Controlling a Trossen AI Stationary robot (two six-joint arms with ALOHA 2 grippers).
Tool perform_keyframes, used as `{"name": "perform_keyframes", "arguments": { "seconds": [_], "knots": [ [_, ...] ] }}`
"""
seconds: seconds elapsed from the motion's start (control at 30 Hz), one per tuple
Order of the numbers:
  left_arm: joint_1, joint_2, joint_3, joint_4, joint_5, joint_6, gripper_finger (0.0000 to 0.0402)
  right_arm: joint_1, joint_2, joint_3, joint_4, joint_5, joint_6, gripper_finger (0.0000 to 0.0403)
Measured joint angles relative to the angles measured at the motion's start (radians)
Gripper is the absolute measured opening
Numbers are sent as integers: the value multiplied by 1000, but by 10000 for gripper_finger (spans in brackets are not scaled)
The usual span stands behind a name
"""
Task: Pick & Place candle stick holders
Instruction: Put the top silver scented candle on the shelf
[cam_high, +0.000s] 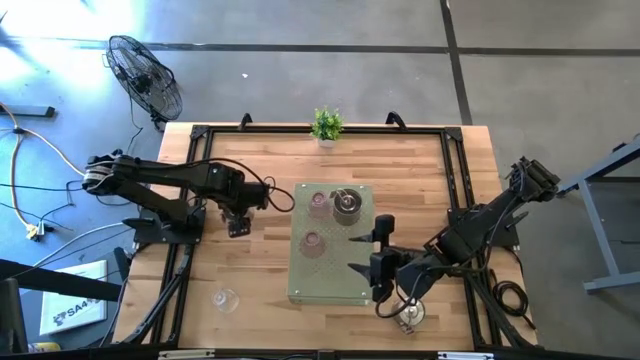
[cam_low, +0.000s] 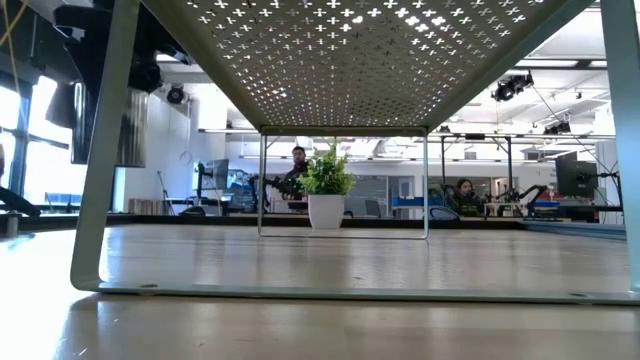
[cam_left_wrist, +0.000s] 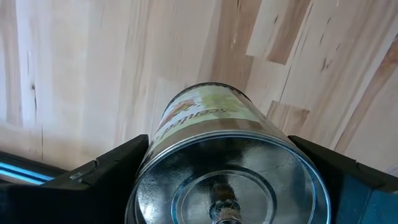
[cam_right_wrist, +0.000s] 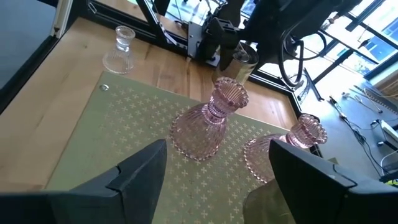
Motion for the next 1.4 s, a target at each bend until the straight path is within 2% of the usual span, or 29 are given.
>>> {"name": "perform_keyframes", "arguments": {
  "seconds": [0.67,0.8,0.9,1.13,1.4],
  "knots": [
    [0,0,0,0,-11,-14,347,-4,0,0,0,-6,-1,277],
    [0,0,0,4,-10,-3,347,-4,0,0,11,-9,-94,277],
    [0,0,0,7,-10,-3,347,-4,0,0,10,-40,-130,277],
    [0,0,0,10,-5,-4,347,-3,0,0,12,-95,-91,278],
    [1,0,0,10,-4,-6,347,-3,0,0,-1,-5,-33,278]
  ]
}}
